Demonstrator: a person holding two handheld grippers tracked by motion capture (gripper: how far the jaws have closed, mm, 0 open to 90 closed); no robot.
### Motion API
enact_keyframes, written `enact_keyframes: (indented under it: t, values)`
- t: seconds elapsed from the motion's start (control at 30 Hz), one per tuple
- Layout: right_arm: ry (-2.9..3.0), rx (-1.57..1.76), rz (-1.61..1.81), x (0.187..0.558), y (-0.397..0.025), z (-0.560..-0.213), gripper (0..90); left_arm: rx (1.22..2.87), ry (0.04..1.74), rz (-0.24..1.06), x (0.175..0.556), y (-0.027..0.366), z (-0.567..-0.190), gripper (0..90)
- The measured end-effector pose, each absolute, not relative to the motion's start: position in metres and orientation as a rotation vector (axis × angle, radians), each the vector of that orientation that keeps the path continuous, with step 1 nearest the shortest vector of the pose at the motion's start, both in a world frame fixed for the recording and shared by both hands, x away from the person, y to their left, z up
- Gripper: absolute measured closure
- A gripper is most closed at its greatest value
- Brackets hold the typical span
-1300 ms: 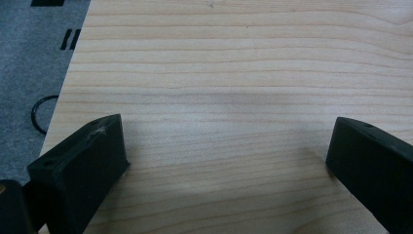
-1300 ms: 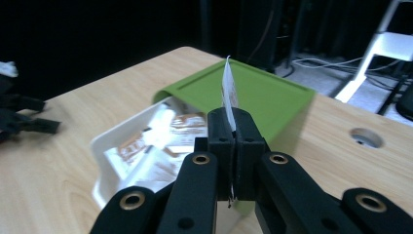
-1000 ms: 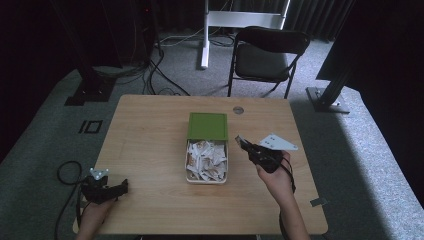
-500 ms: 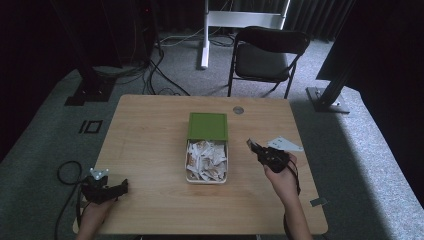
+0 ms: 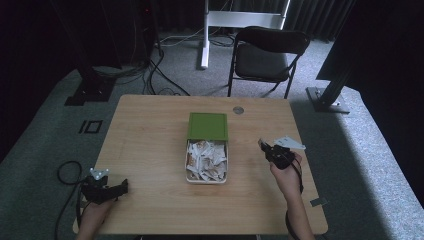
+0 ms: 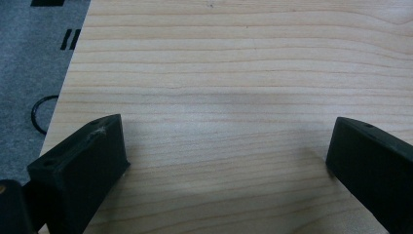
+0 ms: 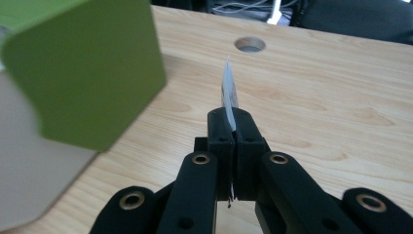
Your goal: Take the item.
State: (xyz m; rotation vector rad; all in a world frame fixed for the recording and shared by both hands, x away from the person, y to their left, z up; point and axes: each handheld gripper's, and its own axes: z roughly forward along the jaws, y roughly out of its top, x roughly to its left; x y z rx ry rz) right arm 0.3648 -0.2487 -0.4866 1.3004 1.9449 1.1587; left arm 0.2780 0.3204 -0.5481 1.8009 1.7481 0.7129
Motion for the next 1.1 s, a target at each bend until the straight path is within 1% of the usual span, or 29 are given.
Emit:
enact_keyframes:
  t: [0.33, 0.47, 0.67, 0.9, 1.0, 1.1]
  values:
    - [1.957, 1.334, 1.072, 0.376, -0.249, -0.503, 88.9, 1.800, 1.748, 0.713, 0.278, 0.320, -0.548, 1.6]
    - [1.965, 1.315, 1.013, 0.377, -0.244, -0.509, 88.9, 1.801, 1.748, 0.713, 0.278, 0.320, -0.548, 1.6]
    - [1.983, 1.343, 1.037, 0.378, -0.240, -0.517, 88.8, 1.801, 1.748, 0.713, 0.278, 0.320, -0.548, 1.6]
    - [2.039, 1.318, 0.995, 0.376, -0.225, -0.528, 88.5, 1.801, 1.748, 0.713, 0.278, 0.320, -0.548, 1.6]
    - [2.058, 1.319, 1.010, 0.375, -0.219, -0.531, 86.5, 1.800, 1.748, 0.713, 0.278, 0.320, -0.548, 1.6]
    - [2.071, 1.324, 1.016, 0.374, -0.214, -0.533, 82.2, 1.801, 1.748, 0.713, 0.278, 0.320, -0.548, 1.6]
